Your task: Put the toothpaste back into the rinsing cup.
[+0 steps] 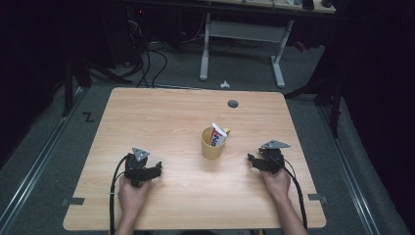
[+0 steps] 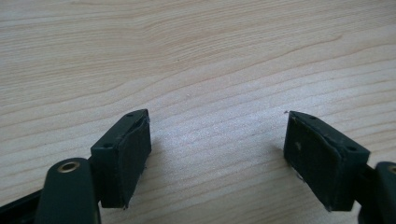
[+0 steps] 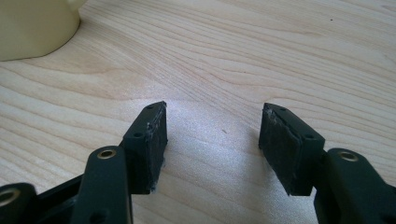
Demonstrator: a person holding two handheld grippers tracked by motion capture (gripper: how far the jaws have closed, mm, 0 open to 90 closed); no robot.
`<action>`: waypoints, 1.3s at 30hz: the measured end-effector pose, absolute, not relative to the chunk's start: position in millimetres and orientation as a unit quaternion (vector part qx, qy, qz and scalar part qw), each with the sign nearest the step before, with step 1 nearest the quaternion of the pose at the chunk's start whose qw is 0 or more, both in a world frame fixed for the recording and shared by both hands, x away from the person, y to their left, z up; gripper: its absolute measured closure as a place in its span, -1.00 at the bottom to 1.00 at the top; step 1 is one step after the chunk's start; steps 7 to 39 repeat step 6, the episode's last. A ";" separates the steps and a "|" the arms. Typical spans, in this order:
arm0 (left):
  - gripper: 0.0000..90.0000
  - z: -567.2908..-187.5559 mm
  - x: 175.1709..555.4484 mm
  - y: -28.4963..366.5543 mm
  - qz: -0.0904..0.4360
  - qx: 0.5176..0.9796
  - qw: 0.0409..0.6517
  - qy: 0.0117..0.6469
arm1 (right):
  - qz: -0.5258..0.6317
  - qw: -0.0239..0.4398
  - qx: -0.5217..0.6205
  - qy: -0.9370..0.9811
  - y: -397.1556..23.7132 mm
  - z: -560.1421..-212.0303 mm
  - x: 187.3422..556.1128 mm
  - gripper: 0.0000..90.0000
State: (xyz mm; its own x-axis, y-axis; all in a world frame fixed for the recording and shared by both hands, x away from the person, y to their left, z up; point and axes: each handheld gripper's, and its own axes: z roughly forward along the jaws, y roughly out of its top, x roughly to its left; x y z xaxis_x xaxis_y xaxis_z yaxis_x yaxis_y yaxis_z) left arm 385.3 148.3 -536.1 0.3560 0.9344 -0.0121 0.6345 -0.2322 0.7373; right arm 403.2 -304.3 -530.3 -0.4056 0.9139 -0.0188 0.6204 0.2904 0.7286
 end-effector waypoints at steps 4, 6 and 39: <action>-0.48 -536.1 385.3 148.3 0.224 0.752 0.335 0.522 | 0.328 0.223 0.497 0.771 -304.3 -530.3 403.3 -0.07; -0.48 -536.1 385.3 148.3 0.224 0.752 0.335 0.521 | 0.328 0.223 0.497 0.772 -304.3 -530.3 403.3 -0.08; -0.48 -536.1 385.3 148.3 0.224 0.752 0.335 0.521 | 0.328 0.223 0.497 0.772 -304.3 -530.3 403.3 -0.08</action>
